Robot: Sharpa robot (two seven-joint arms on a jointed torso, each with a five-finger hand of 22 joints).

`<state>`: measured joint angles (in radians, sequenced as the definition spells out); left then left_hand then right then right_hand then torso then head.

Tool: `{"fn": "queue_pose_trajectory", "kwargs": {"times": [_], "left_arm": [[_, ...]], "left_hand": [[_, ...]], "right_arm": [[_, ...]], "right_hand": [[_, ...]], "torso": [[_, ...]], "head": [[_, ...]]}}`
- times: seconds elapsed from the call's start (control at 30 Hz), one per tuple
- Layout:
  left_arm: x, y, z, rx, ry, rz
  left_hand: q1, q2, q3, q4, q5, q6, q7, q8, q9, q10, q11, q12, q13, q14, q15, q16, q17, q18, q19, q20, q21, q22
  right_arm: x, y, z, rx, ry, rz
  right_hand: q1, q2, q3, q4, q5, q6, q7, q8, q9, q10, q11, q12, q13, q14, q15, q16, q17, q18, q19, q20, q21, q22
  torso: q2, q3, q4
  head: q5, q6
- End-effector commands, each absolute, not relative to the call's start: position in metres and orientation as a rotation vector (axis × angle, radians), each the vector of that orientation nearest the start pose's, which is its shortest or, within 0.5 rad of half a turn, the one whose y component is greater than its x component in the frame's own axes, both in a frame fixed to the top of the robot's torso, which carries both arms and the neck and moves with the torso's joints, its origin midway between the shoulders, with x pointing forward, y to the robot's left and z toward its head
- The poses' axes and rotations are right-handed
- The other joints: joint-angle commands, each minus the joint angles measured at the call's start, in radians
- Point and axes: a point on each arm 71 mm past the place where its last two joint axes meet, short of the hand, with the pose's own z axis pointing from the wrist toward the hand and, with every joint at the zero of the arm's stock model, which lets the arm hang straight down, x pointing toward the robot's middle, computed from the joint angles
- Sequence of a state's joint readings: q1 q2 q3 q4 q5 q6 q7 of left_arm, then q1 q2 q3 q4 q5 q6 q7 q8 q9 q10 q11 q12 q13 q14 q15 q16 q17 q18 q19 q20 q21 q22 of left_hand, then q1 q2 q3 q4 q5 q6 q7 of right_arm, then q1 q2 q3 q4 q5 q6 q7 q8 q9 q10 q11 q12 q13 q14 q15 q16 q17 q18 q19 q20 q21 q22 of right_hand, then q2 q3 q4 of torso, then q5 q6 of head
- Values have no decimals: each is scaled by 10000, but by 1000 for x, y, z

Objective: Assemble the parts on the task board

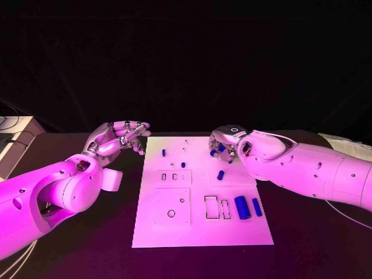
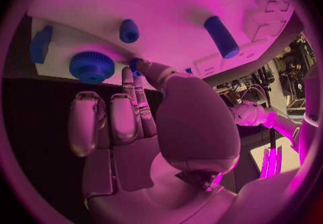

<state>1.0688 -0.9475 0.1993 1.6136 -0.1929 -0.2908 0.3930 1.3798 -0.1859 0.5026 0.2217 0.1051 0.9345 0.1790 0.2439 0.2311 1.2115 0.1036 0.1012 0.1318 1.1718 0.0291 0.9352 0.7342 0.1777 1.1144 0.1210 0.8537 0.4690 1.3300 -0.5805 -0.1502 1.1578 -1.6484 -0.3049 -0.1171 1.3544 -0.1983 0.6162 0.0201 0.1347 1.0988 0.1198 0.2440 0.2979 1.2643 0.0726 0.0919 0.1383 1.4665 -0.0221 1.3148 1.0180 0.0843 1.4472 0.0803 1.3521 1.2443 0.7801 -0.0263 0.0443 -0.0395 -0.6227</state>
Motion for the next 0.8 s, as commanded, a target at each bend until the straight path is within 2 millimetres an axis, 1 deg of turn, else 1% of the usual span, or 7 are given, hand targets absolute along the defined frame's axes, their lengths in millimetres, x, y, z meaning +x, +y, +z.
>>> {"fn": "queue_pose_trajectory", "kwargs": {"times": [0.03,0.1,0.3,0.47,0.57,0.7,0.8], "left_arm": [[478,235,-138,-9383,13085,-16155],[478,235,-139,-9387,13087,-16146],[479,237,-139,-9401,13088,-16113],[479,237,-139,-9408,13081,-16089],[479,237,-139,-9405,13082,-16097],[479,237,-139,-9400,13089,-16108],[479,237,-139,-9399,13098,-16111]], "left_hand": [[-72,-14,69,-11,-47,-63,10,28,17,-70,20,36,15,-81,16,63,9,40,-91,-6,62,12],[-68,-11,73,-15,-47,-65,10,29,19,-78,21,34,16,-80,16,69,10,40,-98,-5,75,21],[-59,-10,80,-26,-47,-71,12,30,24,-97,24,30,19,-79,18,85,12,41,-114,-1,108,44],[-59,-10,80,-26,-47,-71,12,30,24,-97,24,30,19,-79,18,85,12,41,-114,-1,108,44],[-59,-10,80,-26,-47,-71,12,30,24,-97,24,30,19,-79,18,85,12,41,-114,-1,108,44],[-58,-11,82,-30,-48,-76,14,31,27,-107,27,27,21,-80,20,92,12,41,-125,1,128,57],[-58,-11,82,-30,-48,-76,14,31,27,-107,27,27,21,-80,20,92,12,41,-125,1,128,57]], "right_arm": [[557,-170,-166,-3590,15061,3708],[557,-170,-164,-3418,14774,3712],[555,-166,-157,-3010,14054,3859],[554,-154,-153,-2821,13650,4094],[554,-146,-151,-2781,13500,4213],[556,-136,-149,-2745,13359,4307],[558,-129,-148,-2711,13260,4347]], "right_hand": [[157,376,84,-36,2,80,-40,106,321,333,-266,49,106,129,-102,50,-16,-199,0,-83,61,58],[186,375,124,-85,39,51,-34,128,371,340,-269,36,128,129,-109,59,-18,-211,20,-94,100,120],[160,285,184,-171,161,-68,10,140,480,247,-225,-61,156,115,-83,59,-71,-214,13,-90,106,139],[157,251,195,-198,161,-94,21,140,506,224,-213,-87,160,113,-73,64,-75,-214,10,-85,106,142],[157,247,205,-206,164,-106,27,138,514,214,-208,-97,162,113,-70,66,-76,-216,12,-82,111,151],[150,242,210,-209,164,-116,35,136,522,205,-201,-107,163,111,-66,65,-84,-216,11,-79,112,153],[145,240,215,-211,162,-127,41,133,528,197,-196,-115,164,114,-63,74,-67,-218,14,-77,118,164]], "torso": [[21,-5,3],[28,-1,2],[43,-7,11],[53,-8,8],[67,-12,26],[75,-17,34],[85,-18,28]], "head": [[-2,17],[-2,38],[10,65],[14,60],[20,85],[31,85],[38,92]]}}
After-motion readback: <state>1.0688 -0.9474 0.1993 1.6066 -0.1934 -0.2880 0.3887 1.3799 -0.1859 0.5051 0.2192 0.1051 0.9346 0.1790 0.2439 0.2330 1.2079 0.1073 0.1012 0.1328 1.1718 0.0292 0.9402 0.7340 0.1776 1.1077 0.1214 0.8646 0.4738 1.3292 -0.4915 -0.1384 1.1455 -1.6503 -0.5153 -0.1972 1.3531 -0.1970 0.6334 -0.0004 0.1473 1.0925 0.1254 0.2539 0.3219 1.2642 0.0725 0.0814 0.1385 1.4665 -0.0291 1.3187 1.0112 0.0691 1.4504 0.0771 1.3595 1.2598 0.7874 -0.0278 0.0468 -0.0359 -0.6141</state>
